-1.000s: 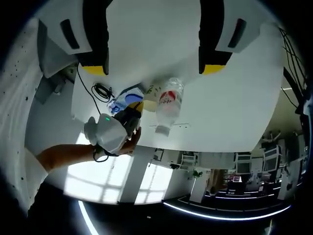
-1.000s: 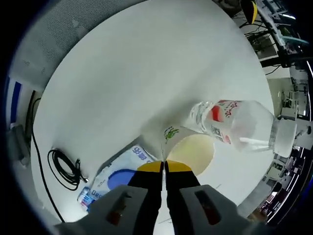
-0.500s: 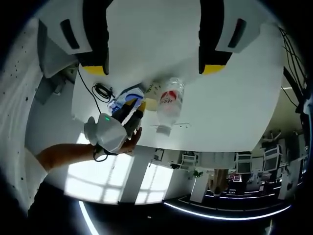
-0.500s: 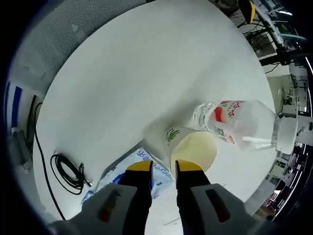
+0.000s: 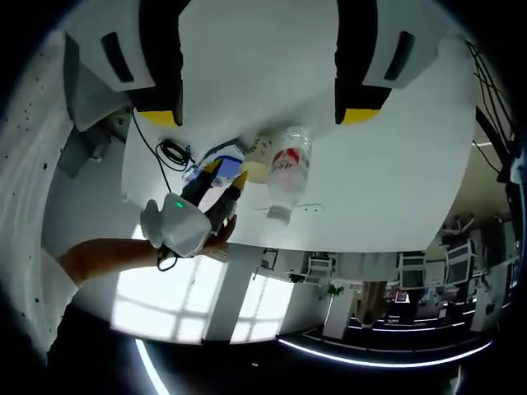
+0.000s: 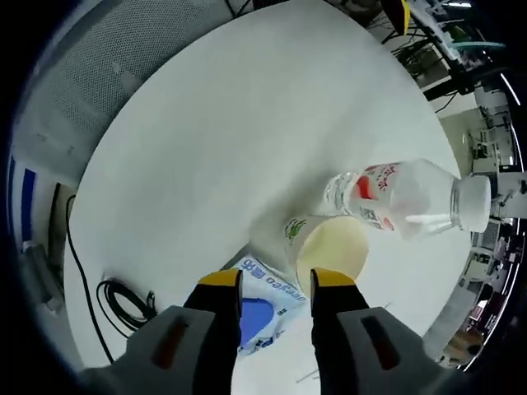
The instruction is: Arrange the tabletop items into an orderly group along one side of the table until the central work area is clear of visible clutter.
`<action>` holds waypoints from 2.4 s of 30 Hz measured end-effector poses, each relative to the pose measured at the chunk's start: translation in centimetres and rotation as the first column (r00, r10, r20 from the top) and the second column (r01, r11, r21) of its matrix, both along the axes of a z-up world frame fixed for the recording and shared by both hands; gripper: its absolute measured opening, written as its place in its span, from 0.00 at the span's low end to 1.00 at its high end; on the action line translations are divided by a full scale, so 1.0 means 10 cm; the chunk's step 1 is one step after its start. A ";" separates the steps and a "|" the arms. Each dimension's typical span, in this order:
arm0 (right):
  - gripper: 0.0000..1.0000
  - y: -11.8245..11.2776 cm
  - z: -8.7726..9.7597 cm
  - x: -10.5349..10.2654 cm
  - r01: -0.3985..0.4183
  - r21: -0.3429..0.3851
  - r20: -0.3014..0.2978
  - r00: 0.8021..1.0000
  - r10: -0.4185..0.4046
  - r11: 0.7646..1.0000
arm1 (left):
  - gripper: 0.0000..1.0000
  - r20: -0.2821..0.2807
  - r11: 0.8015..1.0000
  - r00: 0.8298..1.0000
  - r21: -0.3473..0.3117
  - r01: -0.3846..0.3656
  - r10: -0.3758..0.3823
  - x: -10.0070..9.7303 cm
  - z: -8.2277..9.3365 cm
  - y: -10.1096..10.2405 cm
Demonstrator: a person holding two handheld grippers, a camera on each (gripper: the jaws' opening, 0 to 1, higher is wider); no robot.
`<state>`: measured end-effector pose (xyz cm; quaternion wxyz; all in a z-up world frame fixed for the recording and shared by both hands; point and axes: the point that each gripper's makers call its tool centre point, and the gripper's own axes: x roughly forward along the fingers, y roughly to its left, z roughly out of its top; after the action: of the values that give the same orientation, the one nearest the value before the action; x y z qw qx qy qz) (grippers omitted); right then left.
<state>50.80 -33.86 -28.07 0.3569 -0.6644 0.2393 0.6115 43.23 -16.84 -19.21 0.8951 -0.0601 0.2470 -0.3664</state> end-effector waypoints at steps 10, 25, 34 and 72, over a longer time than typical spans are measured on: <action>0.46 -0.02 0.11 -0.03 0.090 0.071 -0.006 0.996 -0.090 0.993 | 0.77 0.011 1.000 1.000 0.007 0.009 -0.009 -0.02 0.06 -0.04; 0.55 -0.15 0.29 -0.14 0.322 0.202 -0.076 0.947 -0.313 0.925 | 0.78 0.035 0.999 0.999 0.013 0.038 -0.038 -0.01 0.17 -0.18; 0.59 -0.31 0.41 -0.24 0.466 0.282 -0.134 0.885 -0.447 0.839 | 0.79 0.042 0.998 0.997 0.017 0.065 -0.066 -0.04 0.21 -0.32; 0.61 -1.57 0.82 -0.85 0.813 0.496 -0.357 0.511 -0.782 0.304 | 0.82 0.056 0.976 0.977 0.083 0.200 -0.205 -0.33 0.48 -1.02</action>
<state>42.30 -49.55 -19.90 0.7984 -0.2883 0.3331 0.4104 39.96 -27.03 -14.43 0.8622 0.0116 0.2367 -0.4478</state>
